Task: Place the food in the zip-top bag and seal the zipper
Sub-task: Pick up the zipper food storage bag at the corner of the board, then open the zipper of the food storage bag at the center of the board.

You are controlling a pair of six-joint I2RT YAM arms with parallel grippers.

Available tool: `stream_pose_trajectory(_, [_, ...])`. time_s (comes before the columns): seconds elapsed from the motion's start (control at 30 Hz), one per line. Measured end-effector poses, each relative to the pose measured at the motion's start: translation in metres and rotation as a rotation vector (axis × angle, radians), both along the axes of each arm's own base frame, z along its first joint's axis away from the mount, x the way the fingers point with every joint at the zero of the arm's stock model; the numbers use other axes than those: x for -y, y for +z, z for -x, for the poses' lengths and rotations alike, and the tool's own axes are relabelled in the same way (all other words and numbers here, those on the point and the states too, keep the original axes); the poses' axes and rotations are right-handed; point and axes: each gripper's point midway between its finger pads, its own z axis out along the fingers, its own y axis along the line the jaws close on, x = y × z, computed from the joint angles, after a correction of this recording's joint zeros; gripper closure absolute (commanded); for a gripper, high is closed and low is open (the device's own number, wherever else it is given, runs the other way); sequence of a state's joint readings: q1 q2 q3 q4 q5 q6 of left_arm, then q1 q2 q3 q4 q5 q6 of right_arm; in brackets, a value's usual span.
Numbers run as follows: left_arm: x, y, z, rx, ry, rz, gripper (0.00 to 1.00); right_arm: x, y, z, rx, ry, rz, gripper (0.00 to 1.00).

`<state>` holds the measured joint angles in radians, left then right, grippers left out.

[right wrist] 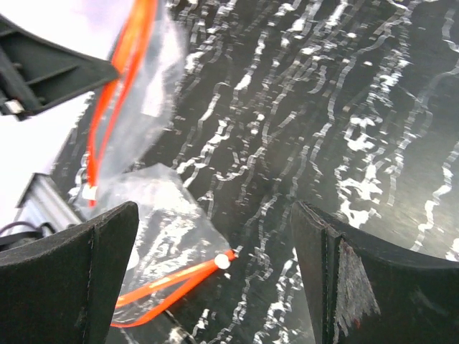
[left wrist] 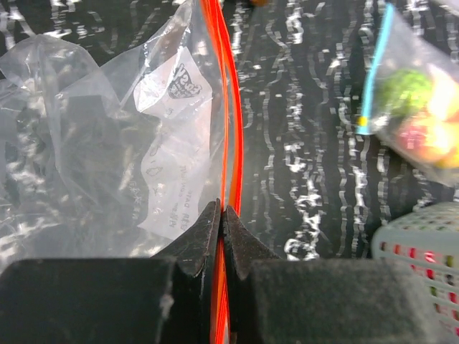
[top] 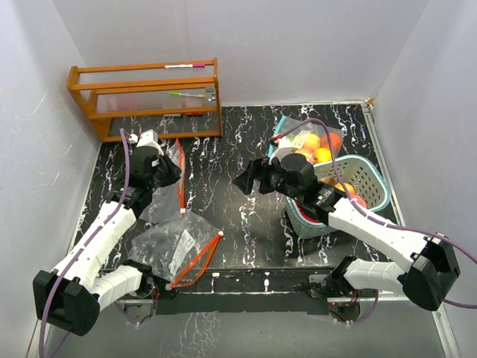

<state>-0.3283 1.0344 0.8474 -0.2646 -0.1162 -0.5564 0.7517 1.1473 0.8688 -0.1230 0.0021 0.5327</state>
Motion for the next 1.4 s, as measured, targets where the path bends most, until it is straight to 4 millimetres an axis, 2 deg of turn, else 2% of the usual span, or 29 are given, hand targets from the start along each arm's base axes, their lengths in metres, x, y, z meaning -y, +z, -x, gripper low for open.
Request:
stream_pose_trajectory(0.1, [0.014, 0.010, -0.004, 0.030, -0.036, 0.073, 1.00, -0.017, 0.009, 0.001, 0.006, 0.062, -0.070, 0.12])
stream_pose_trajectory(0.17, [0.021, 0.016, -0.005, 0.042, -0.057, 0.109, 1.00, -0.031, 0.007, 0.001, -0.009, 0.103, -0.107, 0.13])
stream_pose_trajectory(0.37, [0.035, 0.030, -0.008, 0.083, -0.095, 0.185, 1.00, -0.069, -0.028, -0.003, -0.114, 0.183, -0.131, 0.14])
stream_pose_trajectory(0.5, [0.040, 0.037, -0.010, 0.105, -0.111, 0.214, 1.00, -0.097, -0.038, -0.001, -0.148, 0.230, -0.147, 0.14])
stream_pose_trajectory(0.6, [0.042, 0.040, -0.011, 0.112, -0.120, 0.225, 1.00, -0.110, -0.031, -0.002, -0.137, 0.244, -0.177, 0.14])
stream_pose_trajectory(0.8, [0.043, 0.042, -0.009, 0.126, -0.126, 0.234, 1.00, -0.134, -0.004, -0.021, -0.089, 0.253, -0.252, 0.16])
stream_pose_trajectory(1.0, [0.043, 0.040, -0.008, 0.130, -0.127, 0.235, 1.00, -0.146, 0.000, -0.028, -0.087, 0.258, -0.277, 0.17])
stream_pose_trajectory(1.13, [0.042, 0.044, -0.007, 0.141, -0.129, 0.238, 1.00, -0.152, -0.011, -0.034, -0.106, 0.248, -0.263, 0.20])
stream_pose_trajectory(1.4, [0.042, 0.047, -0.005, 0.148, -0.133, 0.238, 1.00, -0.150, -0.027, -0.041, -0.127, 0.192, -0.212, 0.21])
